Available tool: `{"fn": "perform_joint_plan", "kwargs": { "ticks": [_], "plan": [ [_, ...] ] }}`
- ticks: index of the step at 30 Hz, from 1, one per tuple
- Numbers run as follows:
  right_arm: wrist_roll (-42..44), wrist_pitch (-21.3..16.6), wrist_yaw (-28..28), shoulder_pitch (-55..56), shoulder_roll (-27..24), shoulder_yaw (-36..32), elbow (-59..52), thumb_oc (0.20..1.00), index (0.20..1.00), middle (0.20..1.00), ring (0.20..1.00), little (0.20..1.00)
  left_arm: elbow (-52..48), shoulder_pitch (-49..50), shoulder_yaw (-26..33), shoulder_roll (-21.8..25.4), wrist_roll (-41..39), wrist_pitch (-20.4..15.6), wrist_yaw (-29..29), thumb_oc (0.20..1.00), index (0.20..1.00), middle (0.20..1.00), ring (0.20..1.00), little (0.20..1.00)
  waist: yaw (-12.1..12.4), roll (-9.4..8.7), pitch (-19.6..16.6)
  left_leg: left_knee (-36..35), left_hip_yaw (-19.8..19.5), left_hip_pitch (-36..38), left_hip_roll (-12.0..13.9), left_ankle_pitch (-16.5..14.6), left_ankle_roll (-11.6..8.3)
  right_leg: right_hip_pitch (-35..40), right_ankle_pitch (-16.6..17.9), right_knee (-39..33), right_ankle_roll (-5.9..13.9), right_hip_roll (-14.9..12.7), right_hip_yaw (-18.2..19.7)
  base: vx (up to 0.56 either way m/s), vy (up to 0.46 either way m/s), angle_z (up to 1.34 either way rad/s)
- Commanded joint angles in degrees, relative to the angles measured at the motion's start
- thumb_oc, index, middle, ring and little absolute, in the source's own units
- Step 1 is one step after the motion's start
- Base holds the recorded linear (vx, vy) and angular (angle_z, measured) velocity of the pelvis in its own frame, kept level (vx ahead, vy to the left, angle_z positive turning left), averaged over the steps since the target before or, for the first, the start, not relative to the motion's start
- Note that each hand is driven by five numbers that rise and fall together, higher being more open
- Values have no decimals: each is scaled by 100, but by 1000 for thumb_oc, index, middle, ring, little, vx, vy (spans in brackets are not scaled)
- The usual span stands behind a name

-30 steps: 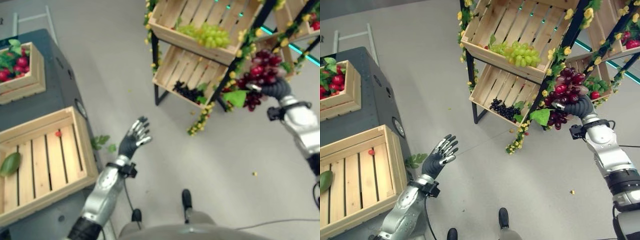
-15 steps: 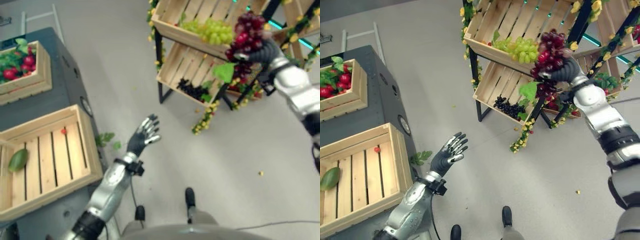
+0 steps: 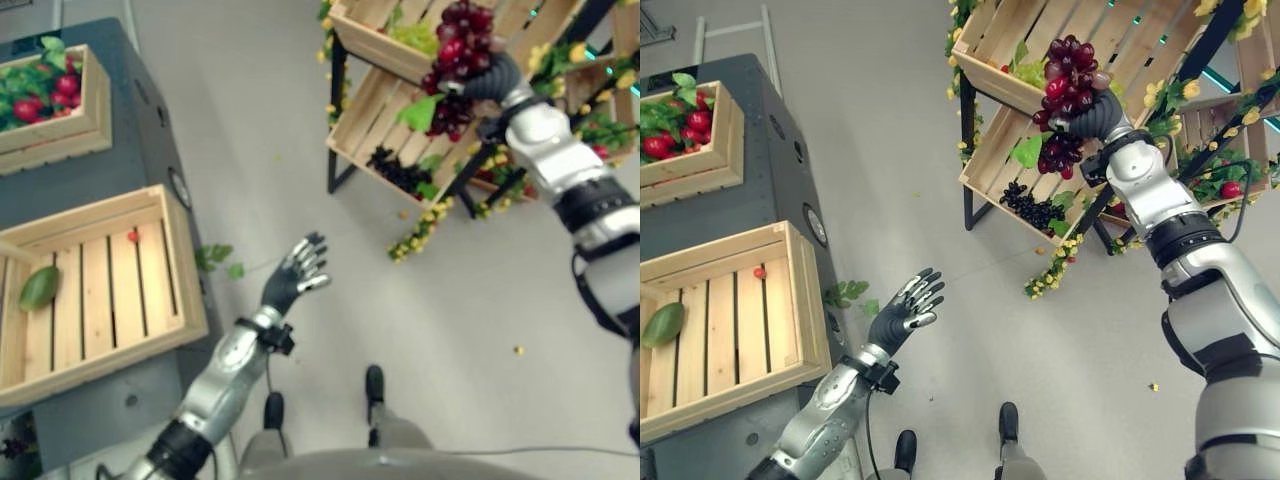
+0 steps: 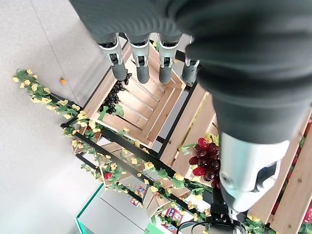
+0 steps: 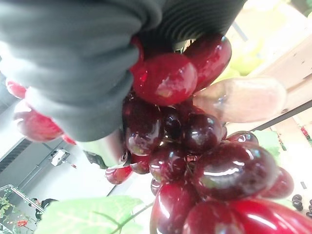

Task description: Pick up the fruits from the basket on one side to the basket on the other side

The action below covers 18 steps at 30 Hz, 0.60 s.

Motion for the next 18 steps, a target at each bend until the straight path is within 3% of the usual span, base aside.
{"fn": "perform_joint_plan", "kwargs": {
  "ticks": [1, 3, 6, 7, 9, 11, 12, 13, 15, 18],
  "plan": [
    [220, -330, -260, -1126, -309, -80, 117, 200, 200, 200, 200, 200, -302, -110, 32, 201, -23, -243, 1, 1000, 1000, 1000, 1000, 1000, 206, -206, 33, 201, -48, -217, -505, -198, 273, 93, -801, 390, 387, 101, -35, -56, 82, 0],
    [250, -327, -253, -1156, -354, -81, 92, 200, 200, 200, 200, 200, -317, -67, 136, 259, 1, -253, 19, 1000, 1000, 1000, 1000, 1000, 232, -228, 112, 316, -88, -253, -548, -266, 331, -18, -825, 690, 413, 60, -10, -74, 80, 1],
    [310, -338, -282, -1182, -382, -186, 48, 200, 200, 200, 200, 200, -330, 21, 374, 395, 99, -281, 95, 1000, 1000, 1000, 1000, 1000, 223, -109, 326, 436, -135, -225, -497, -377, 405, -674, -818, 1951, 637, 179, -8, -65, 90, 6],
    [322, -351, -287, -1170, -455, -203, 55, 200, 200, 200, 200, 200, -274, 22, 410, 407, 192, -301, 137, 1000, 1000, 1000, 1000, 1000, 149, -28, 358, 483, -206, -194, -502, -396, 374, -801, -831, 1938, 686, 260, 213, 119, 93, 6],
    [284, -285, -188, -1242, -580, -67, 15, 200, 200, 200, 200, 200, -270, 48, 489, 409, 169, -333, 92, 1000, 1000, 1000, 1000, 1000, 39, 46, 423, 539, -433, -18, -596, -488, 366, -1010, -864, 1609, 526, 361, 416, 264, 41, 41],
    [304, -274, -181, -1254, -670, -31, -53, 200, 200, 200, 200, 200, -301, 31, 508, 386, 111, -359, 54, 1000, 1000, 1000, 1000, 1000, -57, 109, 533, 575, -654, 153, -651, -569, 336, -1219, -667, 1133, 512, 238, 503, 252, -57, 39],
    [364, -286, -193, -1167, -830, -70, -76, 200, 200, 200, 200, 200, -259, 1, 486, 372, 107, -399, 73, 1000, 1000, 1000, 1000, 1000, -159, 115, 562, 610, -869, 267, -698, -649, 313, -1301, -553, 724, 571, 125, 905, 136, -55, 7],
    [364, -285, -193, -1153, -839, -79, -85, 200, 200, 200, 200, 200, -258, 1, 478, 374, 108, -400, 74, 1000, 1000, 1000, 1000, 1000, -158, 120, 567, 622, -876, 272, -696, -659, 317, -1272, -541, 692, 575, 122, 896, 237, -152, 47],
    [369, -273, -113, -981, -1222, -112, -243, 200, 200, 200, 200, 200, -163, 16, 474, 218, 137, -396, 92, 1000, 1000, 1000, 1000, 1000, -211, -14, 466, 702, -1141, 441, -821, -869, 315, -1162, -457, 716, 548, 185, 1246, 147, -163, 99],
    [349, -244, -105, -923, -1482, -140, -358, 200, 200, 200, 200, 200, -162, -1, 508, 87, 154, -402, 105, 1000, 1000, 1000, 1000, 1000, -243, -49, 363, 798, -1281, 553, -843, -1002, 298, -1121, -229, 706, 552, 136, 1050, 192, -218, 121]
  ]
}}
